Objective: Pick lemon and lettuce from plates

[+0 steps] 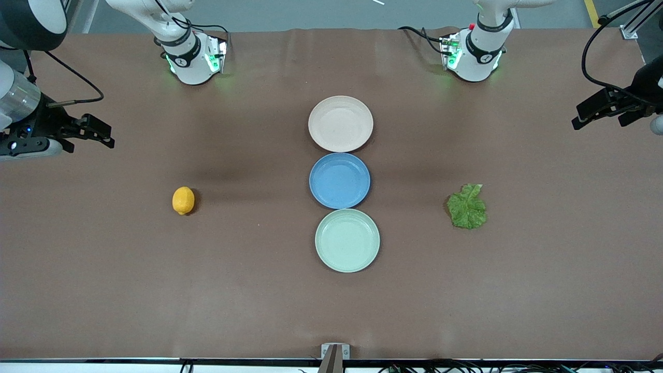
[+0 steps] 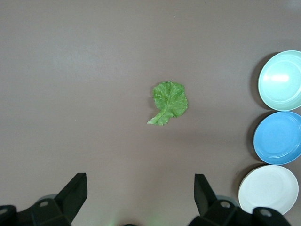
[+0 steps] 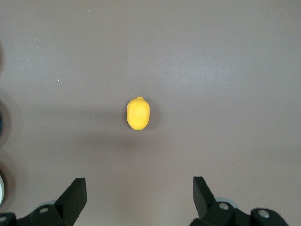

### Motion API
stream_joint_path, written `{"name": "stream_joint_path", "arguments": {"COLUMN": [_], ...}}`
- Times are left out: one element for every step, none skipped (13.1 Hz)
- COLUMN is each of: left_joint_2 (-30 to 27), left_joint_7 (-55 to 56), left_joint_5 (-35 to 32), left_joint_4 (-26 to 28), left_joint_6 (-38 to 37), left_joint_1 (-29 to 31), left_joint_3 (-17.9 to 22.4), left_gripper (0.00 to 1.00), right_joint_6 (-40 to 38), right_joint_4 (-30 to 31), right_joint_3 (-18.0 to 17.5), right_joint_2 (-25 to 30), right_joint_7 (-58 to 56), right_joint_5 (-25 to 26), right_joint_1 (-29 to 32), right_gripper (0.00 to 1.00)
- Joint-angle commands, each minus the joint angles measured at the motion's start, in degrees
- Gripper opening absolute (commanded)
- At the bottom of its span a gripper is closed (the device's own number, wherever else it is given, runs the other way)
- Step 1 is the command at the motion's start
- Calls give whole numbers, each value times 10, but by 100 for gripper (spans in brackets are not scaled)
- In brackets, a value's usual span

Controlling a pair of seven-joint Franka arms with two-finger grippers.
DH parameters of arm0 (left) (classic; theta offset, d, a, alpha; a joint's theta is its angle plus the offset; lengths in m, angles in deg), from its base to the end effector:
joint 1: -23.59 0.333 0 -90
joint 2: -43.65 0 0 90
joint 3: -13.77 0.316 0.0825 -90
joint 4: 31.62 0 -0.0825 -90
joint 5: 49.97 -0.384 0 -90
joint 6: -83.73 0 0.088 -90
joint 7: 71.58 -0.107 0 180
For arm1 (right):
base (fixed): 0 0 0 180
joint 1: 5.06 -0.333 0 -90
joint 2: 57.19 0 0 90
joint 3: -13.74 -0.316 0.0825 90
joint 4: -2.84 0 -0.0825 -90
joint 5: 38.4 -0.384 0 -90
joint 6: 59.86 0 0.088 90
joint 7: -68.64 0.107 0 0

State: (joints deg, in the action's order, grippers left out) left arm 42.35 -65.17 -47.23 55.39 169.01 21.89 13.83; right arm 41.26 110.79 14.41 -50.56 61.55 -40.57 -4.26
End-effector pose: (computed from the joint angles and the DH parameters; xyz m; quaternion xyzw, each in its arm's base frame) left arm 0.5389 -0.0209 0.6543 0.9989 0.0397 -0.0054 0.0235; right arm 0.5257 -0.0104 0.5547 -0.9988 -0.0454 0.0003 0.0193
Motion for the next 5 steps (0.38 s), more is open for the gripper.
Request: {"name": "stream_joint_path", "arguments": {"left_joint_2": [-5,-5,-5,-5,-5], "left_joint_7": [-8,-8,-8,-8,-8], "left_joint_5": [-5,-6,-6,-6,-5], "left_joint_4": [-1,-1,-1,-1,0], "left_joint_6": [6,6,7,8,9], "left_joint_1": [-4,-4,-4,-4,-4], "left_joint_3": [0,1,1,1,1], "left_gripper": [100,100,100,100,100], "right_joint_6": [6,5,5,4,4], "right_joint_4": [14,14,14,14,14], "right_joint_3": [-8,-8,-8,-8,-8], "right_joint_2": [18,18,18,18,18], "right_joint_7": [-1,-2,-2,-2,-2], "right_joint_5": [5,5,6,6,6], "right_joint_1": [6,6,7,7,6], "right_gripper": [100,100,100,100,100]}}
